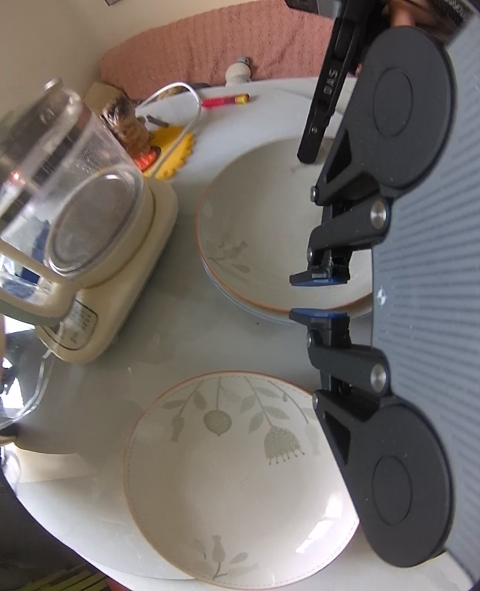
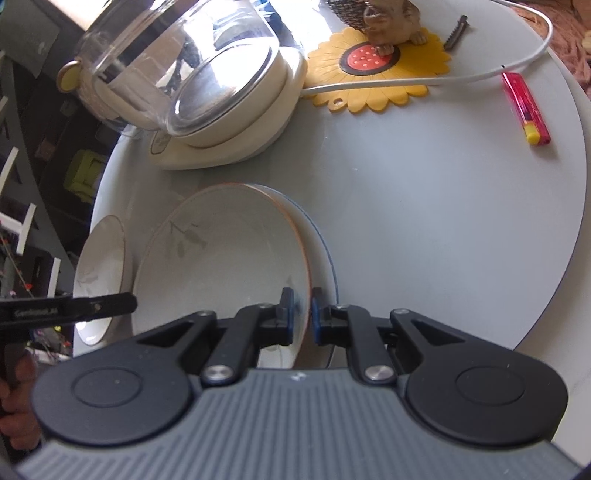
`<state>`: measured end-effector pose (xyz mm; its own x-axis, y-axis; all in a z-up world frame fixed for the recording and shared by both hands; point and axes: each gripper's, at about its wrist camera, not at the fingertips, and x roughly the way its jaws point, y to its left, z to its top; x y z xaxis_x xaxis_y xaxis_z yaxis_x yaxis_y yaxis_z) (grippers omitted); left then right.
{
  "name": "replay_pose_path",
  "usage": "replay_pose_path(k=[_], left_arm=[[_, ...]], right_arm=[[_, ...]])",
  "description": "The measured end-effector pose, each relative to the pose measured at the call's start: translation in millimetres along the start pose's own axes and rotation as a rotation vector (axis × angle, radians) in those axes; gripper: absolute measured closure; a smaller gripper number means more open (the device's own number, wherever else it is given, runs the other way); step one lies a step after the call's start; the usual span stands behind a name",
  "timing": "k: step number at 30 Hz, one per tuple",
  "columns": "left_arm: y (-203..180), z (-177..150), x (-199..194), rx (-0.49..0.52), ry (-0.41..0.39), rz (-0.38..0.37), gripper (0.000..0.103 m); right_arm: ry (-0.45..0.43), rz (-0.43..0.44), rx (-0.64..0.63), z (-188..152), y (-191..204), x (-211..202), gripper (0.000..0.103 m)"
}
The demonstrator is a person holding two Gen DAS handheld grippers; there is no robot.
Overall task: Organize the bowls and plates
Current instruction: 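Lower the held plate onto the rose-pattern plate with both grippers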
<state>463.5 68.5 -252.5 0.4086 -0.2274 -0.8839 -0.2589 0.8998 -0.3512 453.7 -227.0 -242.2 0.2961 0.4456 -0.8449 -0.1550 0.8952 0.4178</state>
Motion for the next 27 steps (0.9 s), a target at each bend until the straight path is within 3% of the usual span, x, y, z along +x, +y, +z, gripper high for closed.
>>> replay_pose_path(k=[13, 22, 27], left_arm=[[-37.6, -15.2, -81.9, 0.087, -0.064, -0.041, 0.090], [-57.9, -34.8, -152.7, 0.153, -0.135, -0.068, 0.090], [-68.2, -46.9, -179.2, 0.181, -0.158, -0.075, 0.090]], right_arm=[[-0.125, -0.087, 0.059, -10.9, 9.4, -43.0, 0.089], [-0.268, -0.068, 0.030, -29.9, 37.0, -112.9, 0.089], [-0.303, -0.033, 0.032, -44.0, 53.2, -148.3, 0.089]])
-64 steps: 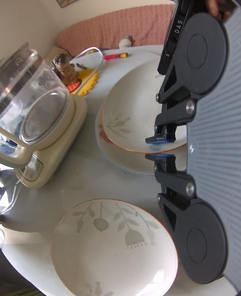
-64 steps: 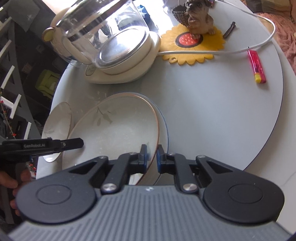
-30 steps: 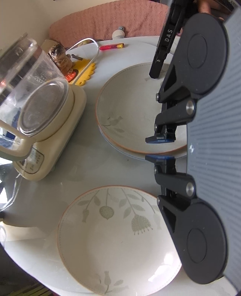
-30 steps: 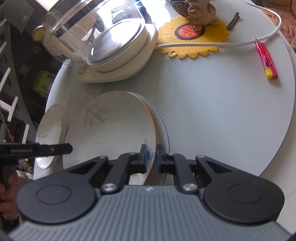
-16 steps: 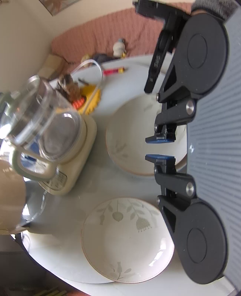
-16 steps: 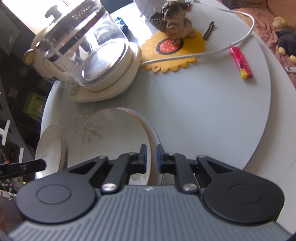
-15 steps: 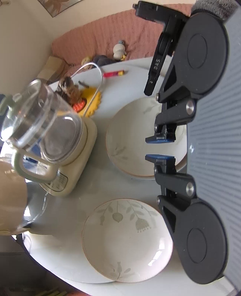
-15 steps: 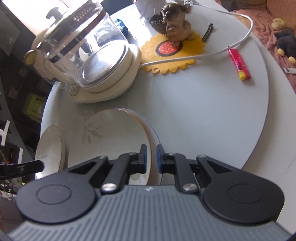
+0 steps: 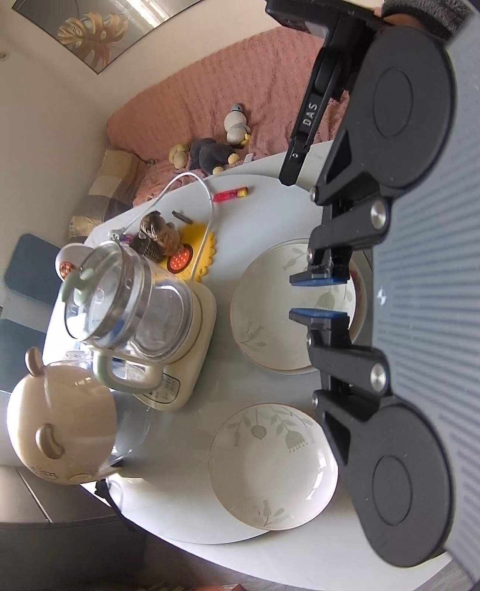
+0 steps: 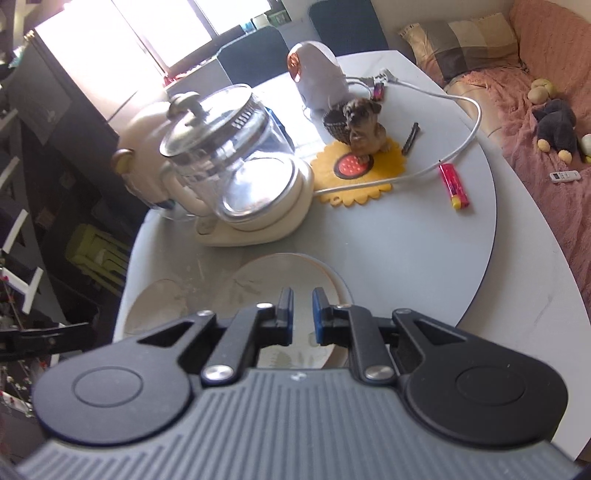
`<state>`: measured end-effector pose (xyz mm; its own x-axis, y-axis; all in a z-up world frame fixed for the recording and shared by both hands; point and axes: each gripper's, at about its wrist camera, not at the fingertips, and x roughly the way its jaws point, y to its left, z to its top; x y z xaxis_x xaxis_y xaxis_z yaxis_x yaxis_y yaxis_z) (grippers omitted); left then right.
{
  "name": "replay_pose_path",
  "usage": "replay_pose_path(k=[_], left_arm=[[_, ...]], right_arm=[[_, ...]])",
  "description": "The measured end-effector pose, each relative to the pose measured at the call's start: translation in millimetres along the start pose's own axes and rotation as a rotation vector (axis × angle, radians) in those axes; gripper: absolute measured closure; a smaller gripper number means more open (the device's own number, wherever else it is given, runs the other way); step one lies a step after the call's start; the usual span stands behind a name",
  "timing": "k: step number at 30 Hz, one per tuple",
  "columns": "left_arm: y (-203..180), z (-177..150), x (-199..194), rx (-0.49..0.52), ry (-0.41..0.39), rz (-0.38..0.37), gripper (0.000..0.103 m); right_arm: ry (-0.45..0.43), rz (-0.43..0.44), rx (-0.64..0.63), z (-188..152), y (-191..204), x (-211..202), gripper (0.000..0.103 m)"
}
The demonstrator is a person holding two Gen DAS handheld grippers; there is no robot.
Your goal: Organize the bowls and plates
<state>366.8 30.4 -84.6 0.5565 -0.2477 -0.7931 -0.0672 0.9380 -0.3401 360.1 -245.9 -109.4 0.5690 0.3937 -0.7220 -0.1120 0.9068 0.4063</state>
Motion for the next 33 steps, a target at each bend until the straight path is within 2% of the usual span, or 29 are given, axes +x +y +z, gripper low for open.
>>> replay_pose_path(k=[3, 9, 13, 16, 20, 26, 30, 33], left_arm=[[-12.0, -5.6, -13.7, 0.050, -0.016, 0.014, 0.090], [-30.6, -19.6, -42.4, 0.136, -0.043, -0.012, 0.090], [-35.9, -28.1, -61.6, 0.155, -0.070, -0.018, 0.090], [-34.6, -34.6, -74.6, 0.160, -0.084, -0.035, 0.090], [-30.4, -46.0, -87.1, 0.179, -0.087, -0.044, 0.090], [-15.7, -67.3, -99.2, 0.197, -0.087, -0.044, 0.090], [-2.8, -85.6, -89.7, 0.211, -0.055, -0.036, 0.090], [4.0, -97.6, -84.3, 0.215, -0.026, -0.015, 0.090]], right_arm=[[-0.010, -0.002, -0.002, -5.6, 7.2, -17.4, 0.089], [-0.060, -0.027, -0.065, -17.7, 28.7, -56.4, 0.089], [-0.074, -0.023, -0.056, -25.6, 39.4, -79.4, 0.089], [-0.104, -0.066, -0.081, -34.4, 51.8, -94.6, 0.089], [-0.129, -0.077, -0.100, -47.6, 64.0, -107.0, 0.089], [-0.122, -0.108, -0.105, -71.1, 78.6, -120.1, 0.089], [-0.112, -0.139, -0.112, -88.5, 86.8, -123.6, 0.089], [-0.061, -0.144, -0.096, -96.4, 88.9, -117.2, 0.089]])
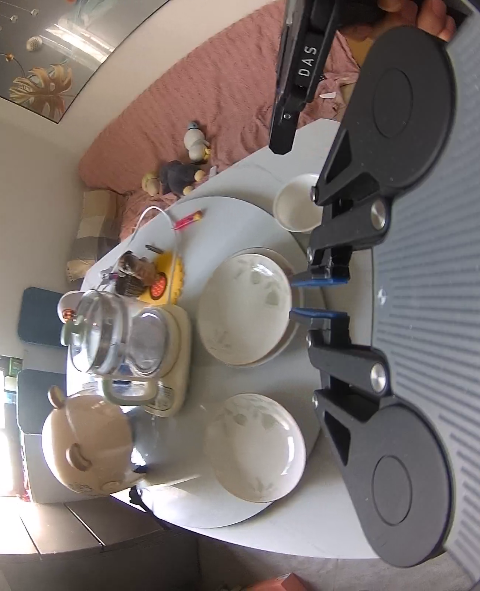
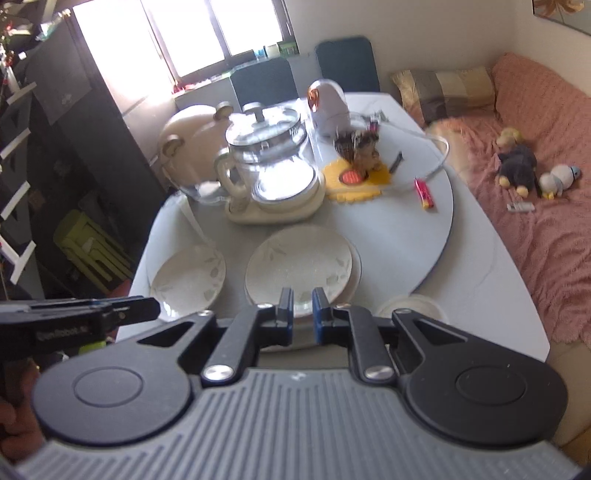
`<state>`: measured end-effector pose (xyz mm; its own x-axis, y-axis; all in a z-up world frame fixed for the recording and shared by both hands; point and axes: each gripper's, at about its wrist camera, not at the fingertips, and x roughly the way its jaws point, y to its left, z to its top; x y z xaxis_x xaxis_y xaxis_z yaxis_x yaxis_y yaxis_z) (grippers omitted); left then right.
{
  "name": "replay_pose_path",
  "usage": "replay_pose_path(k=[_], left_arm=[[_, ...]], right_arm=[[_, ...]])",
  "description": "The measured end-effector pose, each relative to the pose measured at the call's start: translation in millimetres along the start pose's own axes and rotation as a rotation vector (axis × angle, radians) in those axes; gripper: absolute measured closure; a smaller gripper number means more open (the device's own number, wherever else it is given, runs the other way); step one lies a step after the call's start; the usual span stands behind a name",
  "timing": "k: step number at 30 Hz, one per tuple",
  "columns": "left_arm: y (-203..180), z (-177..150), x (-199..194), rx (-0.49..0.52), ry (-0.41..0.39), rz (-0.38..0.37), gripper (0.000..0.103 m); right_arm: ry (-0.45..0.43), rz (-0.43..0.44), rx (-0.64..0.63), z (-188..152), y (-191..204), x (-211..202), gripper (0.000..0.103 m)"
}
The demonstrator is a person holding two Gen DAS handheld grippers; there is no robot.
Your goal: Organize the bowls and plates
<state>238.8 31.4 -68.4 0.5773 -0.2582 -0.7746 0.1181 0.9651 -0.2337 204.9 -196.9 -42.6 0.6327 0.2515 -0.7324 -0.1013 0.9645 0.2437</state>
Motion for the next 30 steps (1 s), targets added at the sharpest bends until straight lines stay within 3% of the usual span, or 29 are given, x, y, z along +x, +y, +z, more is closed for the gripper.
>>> replay_pose_path(k=[5, 13, 30], left_arm=[[-5.9, -17.0, -8.7, 0.003, -0.018, 0.044, 0.090], [-23.9, -32.5, -23.6, -0.100, -0.058, 0.083, 0.090], [-42.9, -80.4, -58.2, -0.210, -0.073, 0.188, 0.090]], right_arm=[[-0.003, 0.032, -0.050, -6.1, 2.1, -1.7, 0.089], [0.003, 0.090, -0.121, -15.1, -7.0, -12.4, 0.089], [0.014, 0.251, -0.228, -51.6, -4.1, -39.4, 0.089]])
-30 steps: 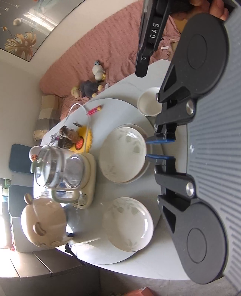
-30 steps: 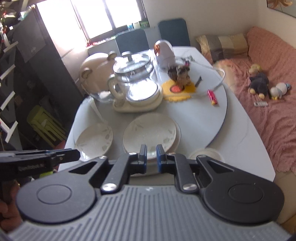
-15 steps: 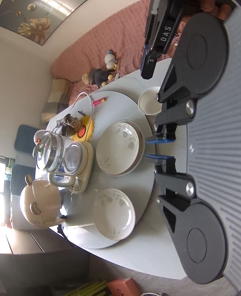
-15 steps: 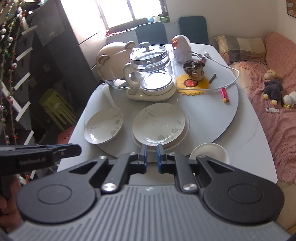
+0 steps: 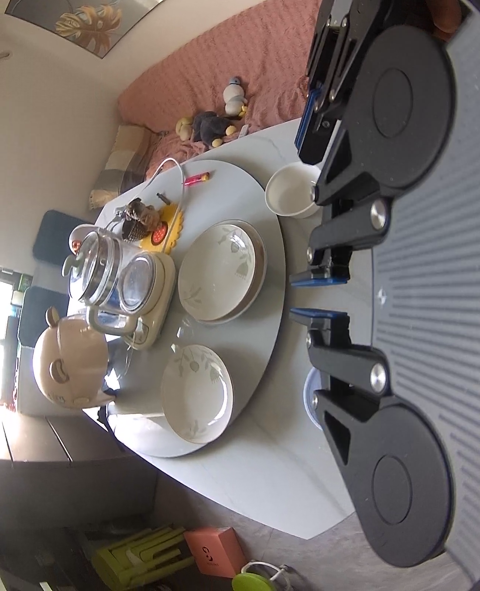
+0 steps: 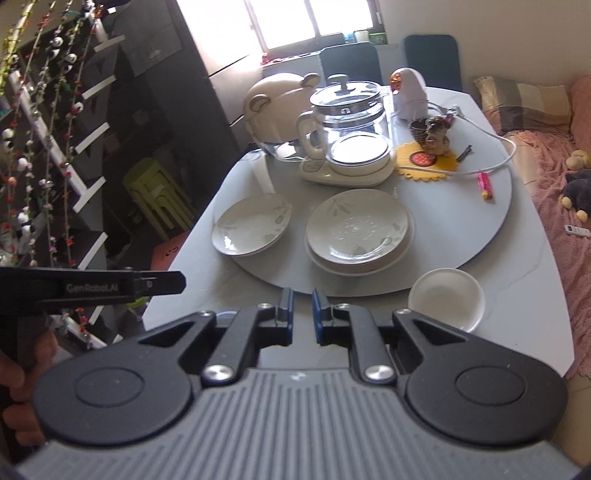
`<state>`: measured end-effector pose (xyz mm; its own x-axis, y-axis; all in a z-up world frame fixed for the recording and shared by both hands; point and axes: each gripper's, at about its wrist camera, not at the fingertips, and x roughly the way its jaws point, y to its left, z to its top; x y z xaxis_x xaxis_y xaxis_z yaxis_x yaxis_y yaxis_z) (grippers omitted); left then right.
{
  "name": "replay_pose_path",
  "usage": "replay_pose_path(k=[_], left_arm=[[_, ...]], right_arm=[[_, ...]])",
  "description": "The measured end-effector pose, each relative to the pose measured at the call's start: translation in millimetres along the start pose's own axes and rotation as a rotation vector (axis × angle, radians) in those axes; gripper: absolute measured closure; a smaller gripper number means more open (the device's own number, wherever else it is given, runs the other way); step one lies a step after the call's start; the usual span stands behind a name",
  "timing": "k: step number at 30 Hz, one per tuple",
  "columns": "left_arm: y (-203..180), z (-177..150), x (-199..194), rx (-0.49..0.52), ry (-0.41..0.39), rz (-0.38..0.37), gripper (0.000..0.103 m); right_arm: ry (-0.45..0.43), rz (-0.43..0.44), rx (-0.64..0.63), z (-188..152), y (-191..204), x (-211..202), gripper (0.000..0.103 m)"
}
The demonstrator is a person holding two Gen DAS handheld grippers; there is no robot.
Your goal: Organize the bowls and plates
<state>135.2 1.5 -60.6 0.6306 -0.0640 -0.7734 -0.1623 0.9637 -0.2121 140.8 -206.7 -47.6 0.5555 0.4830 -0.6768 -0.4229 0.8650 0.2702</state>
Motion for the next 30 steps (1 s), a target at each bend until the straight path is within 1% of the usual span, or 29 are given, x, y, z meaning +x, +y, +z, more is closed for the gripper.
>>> replay_pose_path(k=[6, 8, 10, 14, 19, 22, 24, 28, 30], left_arm=[[16.2, -3.4, -10.1, -0.034, -0.018, 0.027, 0.090], [22.8, -3.5, -10.4, -0.042, -0.029, 0.028, 0.089], [31.3, -0.9, -4.2, -0.043, -0.022, 0.029, 0.088], [48.9, 9.9, 4.7, -0.026, -0.021, 0.000, 0.087], [73.4, 26.0, 18.2, 0.016, -0.010, -0.004, 0.087], [92.6, 35.5, 28.7, 0.000, 0.001, -0.013, 0.087], [105.6, 43.1, 38.7, -0.013, 0.011, -0.016, 0.086], [130.8, 56.6, 58.5, -0.029, 0.023, -0.012, 0.081], [141.7, 62.6, 64.7, -0.029, 0.013, -0.004, 0.078]], right_arm=[[-0.010, 0.034, -0.044, 2.1, 19.4, 4.1, 0.089], [-0.010, 0.039, -0.041, 5.3, 23.0, 8.1, 0.089], [-0.009, 0.038, -0.029, 8.3, 26.4, 15.5, 0.089], [-0.004, 0.008, -0.009, 14.4, 36.9, 35.0, 0.089], [0.011, -0.011, 0.017, 19.5, 49.6, 52.7, 0.089], [0.037, -0.025, 0.025, 22.7, 55.8, 65.2, 0.089], [0.040, -0.032, 0.032, 25.6, 59.4, 71.8, 0.089], [0.038, -0.051, 0.068, 33.5, 64.1, 85.6, 0.089], [0.025, -0.070, 0.099, 39.3, 64.1, 93.7, 0.088]])
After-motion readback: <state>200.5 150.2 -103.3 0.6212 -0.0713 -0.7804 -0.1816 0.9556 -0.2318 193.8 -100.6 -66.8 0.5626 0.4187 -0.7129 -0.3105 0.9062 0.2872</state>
